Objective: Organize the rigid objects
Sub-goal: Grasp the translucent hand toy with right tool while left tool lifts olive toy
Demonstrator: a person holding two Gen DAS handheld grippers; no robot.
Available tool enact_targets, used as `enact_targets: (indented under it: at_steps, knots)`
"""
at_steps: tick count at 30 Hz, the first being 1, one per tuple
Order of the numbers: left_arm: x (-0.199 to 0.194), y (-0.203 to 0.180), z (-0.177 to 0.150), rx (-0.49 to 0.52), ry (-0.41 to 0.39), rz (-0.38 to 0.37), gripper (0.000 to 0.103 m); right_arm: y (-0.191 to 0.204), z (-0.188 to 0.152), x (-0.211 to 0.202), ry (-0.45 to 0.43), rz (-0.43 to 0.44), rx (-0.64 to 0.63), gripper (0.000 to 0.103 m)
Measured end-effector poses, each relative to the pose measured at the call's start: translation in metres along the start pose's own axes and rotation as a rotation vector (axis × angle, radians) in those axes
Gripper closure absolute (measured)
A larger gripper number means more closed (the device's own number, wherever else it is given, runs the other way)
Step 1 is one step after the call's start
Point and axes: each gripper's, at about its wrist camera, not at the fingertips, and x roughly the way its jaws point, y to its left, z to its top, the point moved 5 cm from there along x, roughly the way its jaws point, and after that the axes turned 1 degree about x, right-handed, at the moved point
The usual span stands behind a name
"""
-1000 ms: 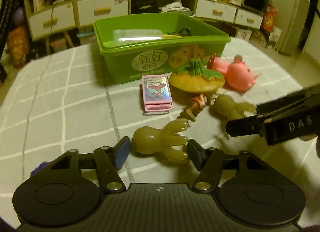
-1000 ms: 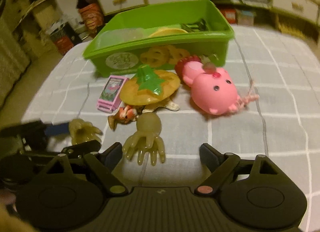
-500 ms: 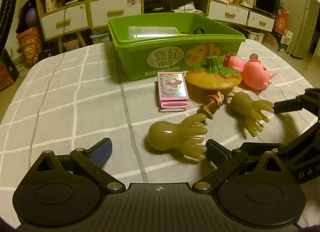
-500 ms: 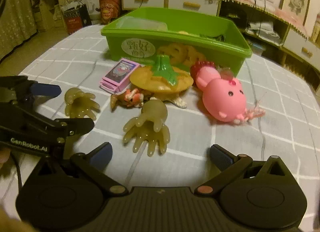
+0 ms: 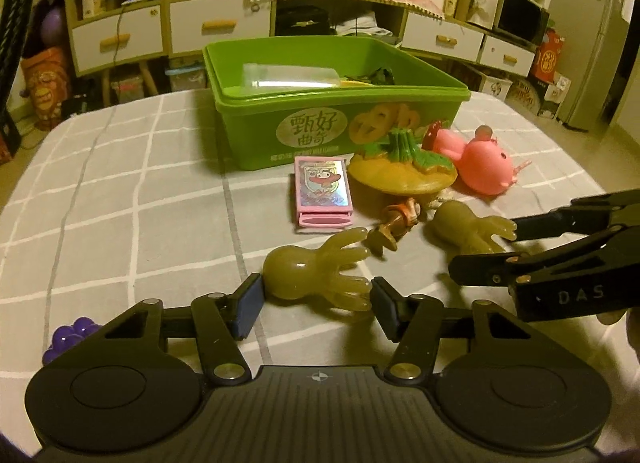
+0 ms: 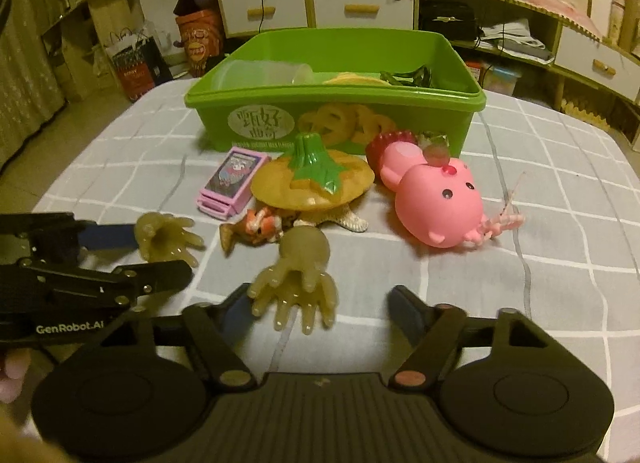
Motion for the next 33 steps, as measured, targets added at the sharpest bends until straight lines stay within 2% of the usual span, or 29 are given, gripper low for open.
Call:
enact_targets:
  at_steps: [4,5,33]
  knots:
    - [-0.001,0.001,0.001,-0.020,0.000,-0.009,0.040,0.000,0.003,-0.003,-0.010,0.018,0.022,0.085]
    - [-0.002,0.000,0.001,-0.023,0.001,-0.009,0.040,0.000,0.004,-0.003,-0.008,0.021,0.028,0.086]
    - [-0.019,-0.004,0.027,-0.072,-0.050,-0.021,0.041,-0.022,0.040,-0.044,-0.015,0.143,0.317,0.088]
